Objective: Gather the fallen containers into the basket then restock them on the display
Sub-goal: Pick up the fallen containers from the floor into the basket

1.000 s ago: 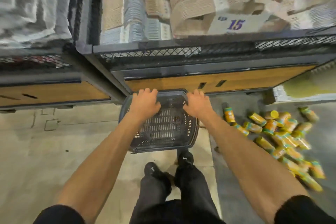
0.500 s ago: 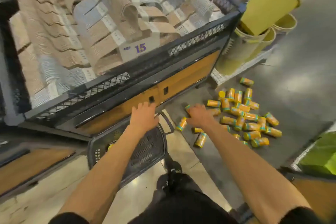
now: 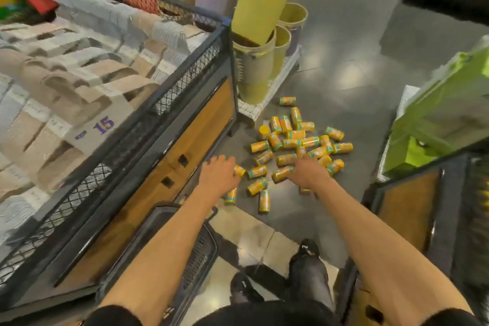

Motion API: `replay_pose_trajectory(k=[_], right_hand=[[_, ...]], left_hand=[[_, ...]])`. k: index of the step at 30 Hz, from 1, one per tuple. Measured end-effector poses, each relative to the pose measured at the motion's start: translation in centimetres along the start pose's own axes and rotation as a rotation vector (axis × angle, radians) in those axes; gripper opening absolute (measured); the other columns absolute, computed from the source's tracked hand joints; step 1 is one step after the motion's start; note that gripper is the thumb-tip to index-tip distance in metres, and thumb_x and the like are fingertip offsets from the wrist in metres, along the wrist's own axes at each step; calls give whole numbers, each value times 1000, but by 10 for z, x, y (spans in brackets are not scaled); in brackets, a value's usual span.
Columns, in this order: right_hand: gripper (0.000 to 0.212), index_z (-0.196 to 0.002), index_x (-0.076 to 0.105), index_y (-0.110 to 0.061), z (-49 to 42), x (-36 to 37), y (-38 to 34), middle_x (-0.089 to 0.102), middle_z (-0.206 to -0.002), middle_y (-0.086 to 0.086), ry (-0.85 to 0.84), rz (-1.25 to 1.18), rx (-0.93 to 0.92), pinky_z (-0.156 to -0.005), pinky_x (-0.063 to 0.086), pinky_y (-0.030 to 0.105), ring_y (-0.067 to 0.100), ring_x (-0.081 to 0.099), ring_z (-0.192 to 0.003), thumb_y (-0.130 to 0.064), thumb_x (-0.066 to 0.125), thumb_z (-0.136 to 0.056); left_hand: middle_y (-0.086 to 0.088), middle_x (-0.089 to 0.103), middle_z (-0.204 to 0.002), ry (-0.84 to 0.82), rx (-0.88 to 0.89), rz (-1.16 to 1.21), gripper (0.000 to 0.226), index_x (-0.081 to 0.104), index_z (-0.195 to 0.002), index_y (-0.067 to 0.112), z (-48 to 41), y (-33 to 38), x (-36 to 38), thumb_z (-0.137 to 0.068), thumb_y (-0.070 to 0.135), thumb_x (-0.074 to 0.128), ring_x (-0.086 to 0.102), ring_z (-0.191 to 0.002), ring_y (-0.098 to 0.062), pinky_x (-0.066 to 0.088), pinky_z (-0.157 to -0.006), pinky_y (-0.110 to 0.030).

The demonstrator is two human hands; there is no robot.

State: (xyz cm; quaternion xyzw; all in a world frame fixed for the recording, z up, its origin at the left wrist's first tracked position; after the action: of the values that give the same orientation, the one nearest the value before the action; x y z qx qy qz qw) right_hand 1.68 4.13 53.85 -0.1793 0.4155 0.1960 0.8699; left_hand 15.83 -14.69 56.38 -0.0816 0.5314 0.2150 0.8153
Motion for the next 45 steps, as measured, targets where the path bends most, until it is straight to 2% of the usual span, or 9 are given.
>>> replay_pose_trajectory(k=[4,11,16,23,27,32,39,42,45], right_hand=[[48,-128,54,-9,-10,-18,60,51,-134,19,23,-57,63,-98,45,45,37,47,-123,-41,53,-92],[51,-137,48,-13,-41,-56,175,46,-139,17,53,-95,92,-100,41,45,38,41,-129,-40,53,-94],[52,-137,46,-13,-68,-66,239,44,-140,16,14,-89,70,-99,41,46,36,40,-129,-38,55,-93],[55,-136,44,-12,-107,-39,295,40,-145,17,-76,-152,137,-101,40,51,39,39,-130,-49,48,-96],[52,-138,45,-12,-143,-3,320,43,-140,16,-125,-145,178,-100,40,51,37,38,-130,-45,48,-97],[50,-137,43,-7,-206,56,345,43,-138,18,-147,-150,221,-101,39,49,38,38,-130,-39,45,-98],[47,-133,44,-5,-314,188,378,44,-136,20,-163,-217,273,-100,41,49,40,40,-127,-34,49,-96],[53,-140,43,-9,-364,248,390,43,-139,18,-183,-226,274,-101,40,46,38,40,-129,-37,53,-96],[55,-141,44,-11,-417,301,403,44,-139,20,-162,-252,276,-103,40,46,39,40,-129,-37,56,-94]], left_hand=[[-11,53,-130,-40,73,-20,42,48,-130,13,-38,62,-10,-97,39,47,46,-123,-33,41,-95,-46],[-9,52,-131,-42,129,-112,42,49,-130,14,-107,173,-14,-96,38,47,47,-123,-31,42,-94,-43],[-10,54,-129,-56,90,-115,41,50,-127,16,-148,223,-9,-94,41,49,48,-122,-32,42,-93,-44],[-11,53,-130,-193,121,-77,38,51,-126,14,-199,278,31,-96,37,48,47,-123,-33,42,-93,-46],[-14,57,-122,-241,176,-85,36,50,-120,12,-236,289,73,-95,36,48,52,-115,-36,45,-84,-43],[-13,57,-118,-265,218,-109,31,52,-114,11,-296,284,150,-95,35,49,52,-113,-36,45,-86,-45],[-15,58,-113,-288,223,-35,21,46,-95,13,-401,285,289,-94,34,48,51,-111,-36,41,-75,-41],[-16,59,-115,-287,213,-39,28,54,-106,11,-443,286,355,-94,36,51,54,-113,-36,44,-76,-40],[-17,64,-108,-244,204,-43,24,56,-101,11,-482,287,416,-91,32,52,58,-105,-38,43,-70,-37]])
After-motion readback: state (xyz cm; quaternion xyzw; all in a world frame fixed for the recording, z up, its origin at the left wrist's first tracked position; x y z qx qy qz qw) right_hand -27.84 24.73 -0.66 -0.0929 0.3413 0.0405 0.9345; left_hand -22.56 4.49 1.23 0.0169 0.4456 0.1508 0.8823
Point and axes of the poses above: each hand's wrist, its own z-axis away from the middle knuckle, its own x-axis out of the palm, y = z × x, the point moved 5 cm from there along -z, towards the middle knuckle
